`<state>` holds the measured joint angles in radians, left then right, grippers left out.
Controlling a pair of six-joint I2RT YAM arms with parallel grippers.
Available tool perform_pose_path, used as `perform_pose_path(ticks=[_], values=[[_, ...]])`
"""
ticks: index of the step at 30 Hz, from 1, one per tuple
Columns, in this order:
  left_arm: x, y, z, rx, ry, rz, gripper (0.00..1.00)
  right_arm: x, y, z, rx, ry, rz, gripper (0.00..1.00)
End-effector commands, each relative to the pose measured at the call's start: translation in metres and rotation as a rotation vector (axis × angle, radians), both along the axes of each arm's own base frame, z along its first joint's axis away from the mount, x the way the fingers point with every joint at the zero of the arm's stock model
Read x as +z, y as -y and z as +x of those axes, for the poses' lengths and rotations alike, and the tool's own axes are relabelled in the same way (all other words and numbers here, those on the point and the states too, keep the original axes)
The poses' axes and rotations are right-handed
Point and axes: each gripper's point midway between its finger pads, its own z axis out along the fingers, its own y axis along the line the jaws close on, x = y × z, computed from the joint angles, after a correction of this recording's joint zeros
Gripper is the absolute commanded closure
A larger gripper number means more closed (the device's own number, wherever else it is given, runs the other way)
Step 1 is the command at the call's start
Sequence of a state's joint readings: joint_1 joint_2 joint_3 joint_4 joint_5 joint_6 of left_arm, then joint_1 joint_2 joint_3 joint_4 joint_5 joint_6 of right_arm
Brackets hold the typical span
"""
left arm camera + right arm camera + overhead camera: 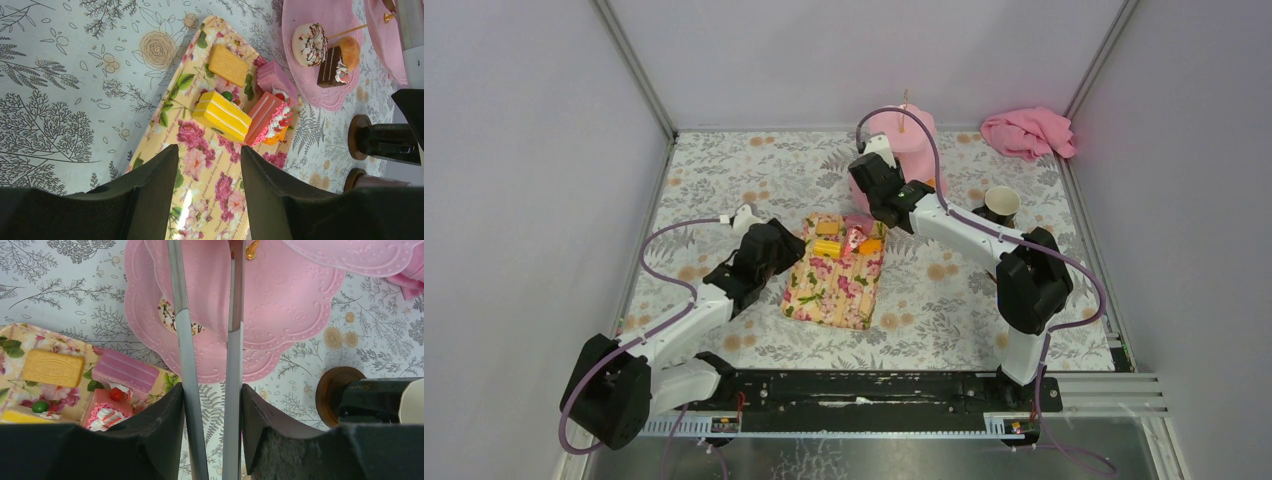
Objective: Serve the afternoon tea
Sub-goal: Place the desert on the desert table.
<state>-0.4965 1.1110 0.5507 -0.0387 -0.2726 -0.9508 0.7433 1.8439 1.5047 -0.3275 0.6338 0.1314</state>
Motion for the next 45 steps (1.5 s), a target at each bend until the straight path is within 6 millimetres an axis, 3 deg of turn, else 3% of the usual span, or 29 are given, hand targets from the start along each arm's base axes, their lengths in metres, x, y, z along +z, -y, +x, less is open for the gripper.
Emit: perform_pose_path(ticks=[1, 45], values=[[0.0125, 0.0002, 0.0076, 0.004, 0.048, -0.009, 0.44, 0.0303, 0.0004, 0.0038, -0.014, 0.065, 0.071, 0.59], [0.0161, 0.0025, 0.0108, -0.004, 0.044, -0.001, 0.44, 0.0207, 0.0019, 0.0065, -0.026, 0.017, 0.139, 0.46]])
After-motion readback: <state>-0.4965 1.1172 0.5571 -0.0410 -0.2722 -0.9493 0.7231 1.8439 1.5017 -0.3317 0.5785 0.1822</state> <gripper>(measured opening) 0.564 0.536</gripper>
